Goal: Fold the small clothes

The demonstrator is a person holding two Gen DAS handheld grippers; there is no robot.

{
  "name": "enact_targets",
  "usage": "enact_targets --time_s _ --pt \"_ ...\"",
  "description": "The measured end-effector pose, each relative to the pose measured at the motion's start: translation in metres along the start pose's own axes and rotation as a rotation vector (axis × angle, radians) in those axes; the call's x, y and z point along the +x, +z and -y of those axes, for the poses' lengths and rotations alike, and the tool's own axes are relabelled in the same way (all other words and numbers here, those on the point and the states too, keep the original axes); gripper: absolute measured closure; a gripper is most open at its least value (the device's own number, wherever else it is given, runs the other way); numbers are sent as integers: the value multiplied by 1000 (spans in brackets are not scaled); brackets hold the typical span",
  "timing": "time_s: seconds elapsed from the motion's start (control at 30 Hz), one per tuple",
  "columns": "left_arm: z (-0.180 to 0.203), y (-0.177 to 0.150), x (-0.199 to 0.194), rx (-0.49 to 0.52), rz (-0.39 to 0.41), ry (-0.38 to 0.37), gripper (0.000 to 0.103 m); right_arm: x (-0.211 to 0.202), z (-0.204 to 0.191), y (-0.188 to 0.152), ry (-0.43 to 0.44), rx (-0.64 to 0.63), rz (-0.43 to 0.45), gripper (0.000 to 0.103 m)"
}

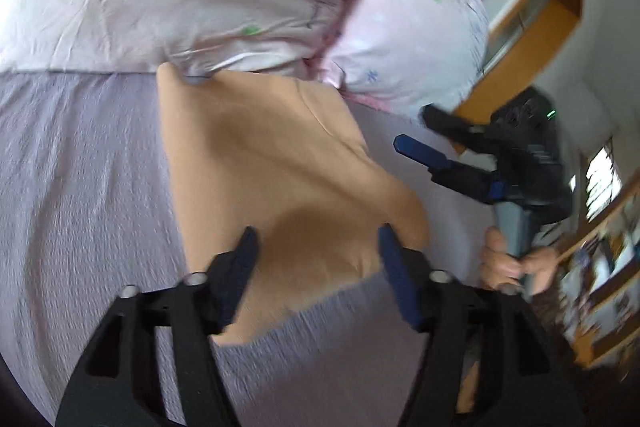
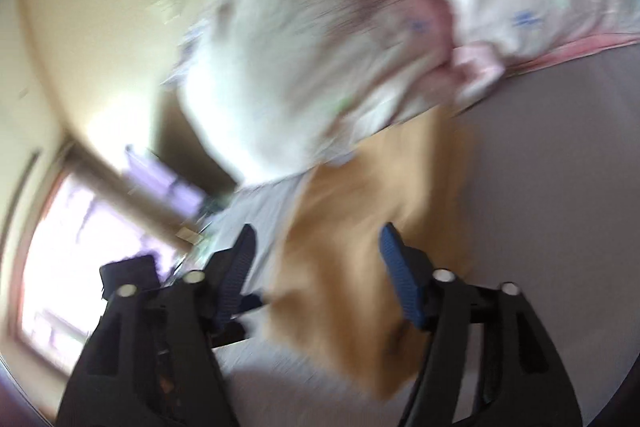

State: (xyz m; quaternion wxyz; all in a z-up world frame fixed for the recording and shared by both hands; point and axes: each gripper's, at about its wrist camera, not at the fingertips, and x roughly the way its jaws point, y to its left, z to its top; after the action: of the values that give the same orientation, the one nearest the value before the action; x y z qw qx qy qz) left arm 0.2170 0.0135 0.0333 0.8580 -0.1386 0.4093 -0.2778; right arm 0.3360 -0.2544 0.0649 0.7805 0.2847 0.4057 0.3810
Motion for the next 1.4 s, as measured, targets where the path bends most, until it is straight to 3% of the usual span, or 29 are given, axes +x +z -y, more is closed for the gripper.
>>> enact_targets --time_s 0.07,0.13,0.17,0.23,0.3,0.37,0.43,0.57,0.67,1.07,1.2,1.4 --pt "4 -7 7 38 -8 52 24 3 -5 -10 6 -5 -47 20" --pt "7 -13 19 47 -44 99 24 12 8 -24 -126 35 -108 21" --pt "6 -16 19 50 -55 107 24 12 17 -30 -138 75 -125 28" --pt "7 -24 9 55 -46 112 24 0 18 -40 -103 104 -106 28" --pt "3 -34 -8 45 -20 123 21 -21 12 -52 -121 77 -51 15" --pt "-3 -44 -20 25 11 166 11 -38 6 -65 -210 39 7 9" --pt "-8 -55 -26 8 25 231 8 -46 -1 -78 -288 -1 15 9" --pt "-10 -65 -20 13 9 341 7 -24 -10 -98 -540 -112 -30 9" --pt "-7 -70 -12 42 -16 393 7 -9 -12 -111 -658 -177 -83 9" --pt "-3 -79 3 113 -70 510 4 18 -22 -135 -816 -296 -120 2" --pt "-5 -80 5 109 -91 560 1 17 -21 -137 -816 -292 -108 2" --pt "-6 -81 3 112 -90 562 1 16 -20 -138 -818 -295 -107 2"
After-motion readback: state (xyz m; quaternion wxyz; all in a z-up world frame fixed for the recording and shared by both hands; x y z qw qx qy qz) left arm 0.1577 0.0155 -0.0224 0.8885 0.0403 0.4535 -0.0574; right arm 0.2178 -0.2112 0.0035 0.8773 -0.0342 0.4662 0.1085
